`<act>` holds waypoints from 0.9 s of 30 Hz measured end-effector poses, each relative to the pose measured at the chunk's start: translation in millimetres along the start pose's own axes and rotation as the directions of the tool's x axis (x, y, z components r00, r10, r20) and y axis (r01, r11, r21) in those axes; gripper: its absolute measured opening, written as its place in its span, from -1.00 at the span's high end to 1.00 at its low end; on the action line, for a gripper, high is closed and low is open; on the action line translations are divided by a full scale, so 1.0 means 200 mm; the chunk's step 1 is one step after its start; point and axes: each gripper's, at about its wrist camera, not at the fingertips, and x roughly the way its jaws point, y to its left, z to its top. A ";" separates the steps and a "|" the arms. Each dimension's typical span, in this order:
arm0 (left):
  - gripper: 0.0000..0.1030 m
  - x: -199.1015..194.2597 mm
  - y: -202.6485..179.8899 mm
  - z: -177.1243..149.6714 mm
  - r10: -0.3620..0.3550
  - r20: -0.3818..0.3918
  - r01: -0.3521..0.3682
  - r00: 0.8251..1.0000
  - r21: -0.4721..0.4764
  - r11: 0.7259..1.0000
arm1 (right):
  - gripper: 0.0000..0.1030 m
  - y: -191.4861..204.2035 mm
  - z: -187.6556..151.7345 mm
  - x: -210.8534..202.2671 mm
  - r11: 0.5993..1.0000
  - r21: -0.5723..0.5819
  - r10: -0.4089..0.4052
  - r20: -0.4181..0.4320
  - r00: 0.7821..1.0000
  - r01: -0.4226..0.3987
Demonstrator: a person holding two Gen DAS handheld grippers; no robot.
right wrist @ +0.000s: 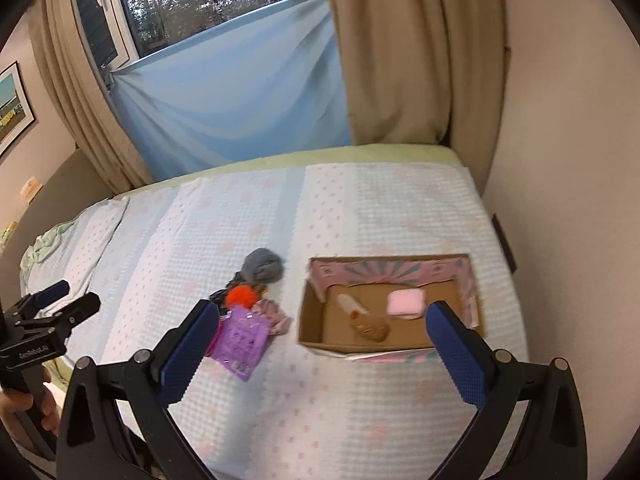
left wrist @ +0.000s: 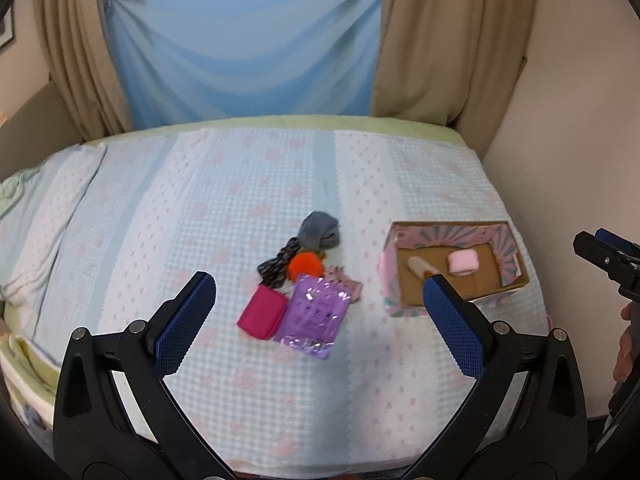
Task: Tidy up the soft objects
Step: 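Move both tools back over the remaining pile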
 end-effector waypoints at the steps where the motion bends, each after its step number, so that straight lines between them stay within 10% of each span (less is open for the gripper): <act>1: -1.00 0.02 0.04 -0.01 -0.004 -0.006 0.004 1.000 0.002 1.000 | -1.00 0.04 -0.01 0.03 1.000 0.007 0.004 -0.008 1.000 -0.003; 27: -1.00 1.24 0.71 -0.36 -0.159 -0.361 0.260 0.919 0.253 0.932 | -1.00 0.74 -0.36 1.22 0.937 0.312 -0.059 -0.291 0.955 0.154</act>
